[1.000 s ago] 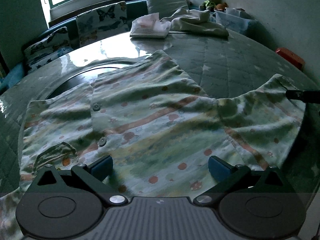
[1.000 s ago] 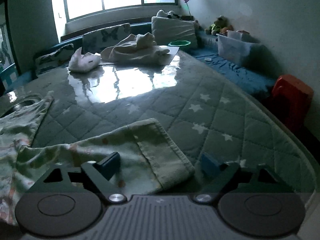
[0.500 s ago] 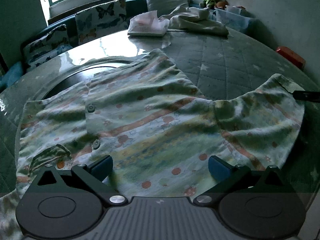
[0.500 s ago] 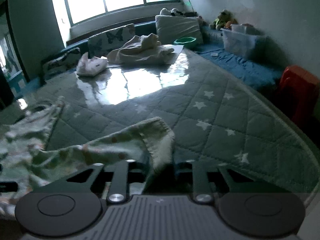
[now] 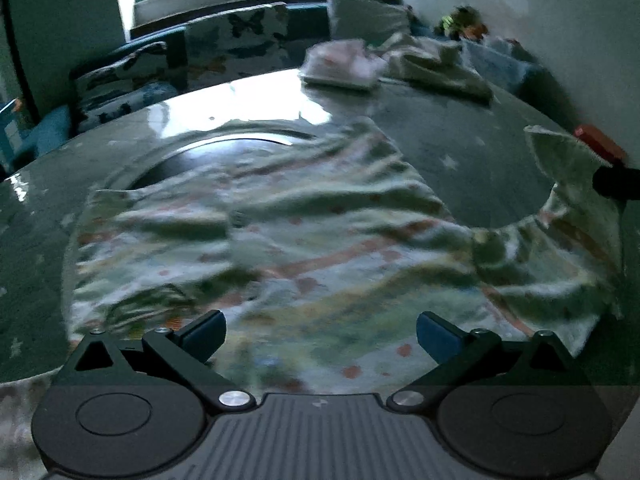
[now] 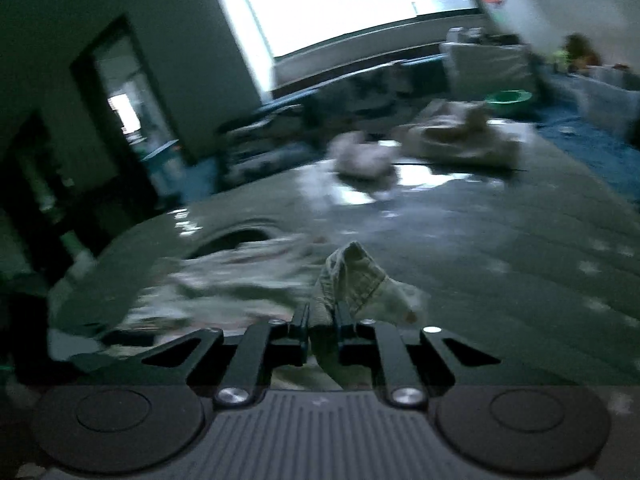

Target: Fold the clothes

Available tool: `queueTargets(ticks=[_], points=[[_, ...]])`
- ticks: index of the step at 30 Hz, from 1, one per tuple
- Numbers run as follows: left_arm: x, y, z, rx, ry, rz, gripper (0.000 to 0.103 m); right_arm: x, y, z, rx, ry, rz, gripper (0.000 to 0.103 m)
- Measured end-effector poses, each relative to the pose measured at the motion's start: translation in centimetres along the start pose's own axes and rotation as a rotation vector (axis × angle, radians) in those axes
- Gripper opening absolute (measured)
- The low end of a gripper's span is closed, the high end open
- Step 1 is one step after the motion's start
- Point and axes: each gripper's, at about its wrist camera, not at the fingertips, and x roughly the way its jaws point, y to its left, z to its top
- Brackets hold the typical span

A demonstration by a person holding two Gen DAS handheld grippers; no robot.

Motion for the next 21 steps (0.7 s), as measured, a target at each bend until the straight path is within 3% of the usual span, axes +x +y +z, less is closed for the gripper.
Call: queueTargets(ticks=[5, 9, 21], points=[[-1.3, 3.6, 0.1, -0.084, -0.035, 0.043, 0.103, 2.5, 5.6, 0.9, -0.101, 0.046, 0.138, 0.009], [-2.3, 6.2, -0.3, -0.148, -0.054, 0.071, 0.103, 4.6, 9.1, 0.8, -0.17, 0.082, 0.2, 0.009], [-3.9, 11.5, -1.2, -0.272, -0.086, 0.137, 0.103, 9.0, 16.2, -2.3, -0.29, 0.161, 0.307, 0.009]])
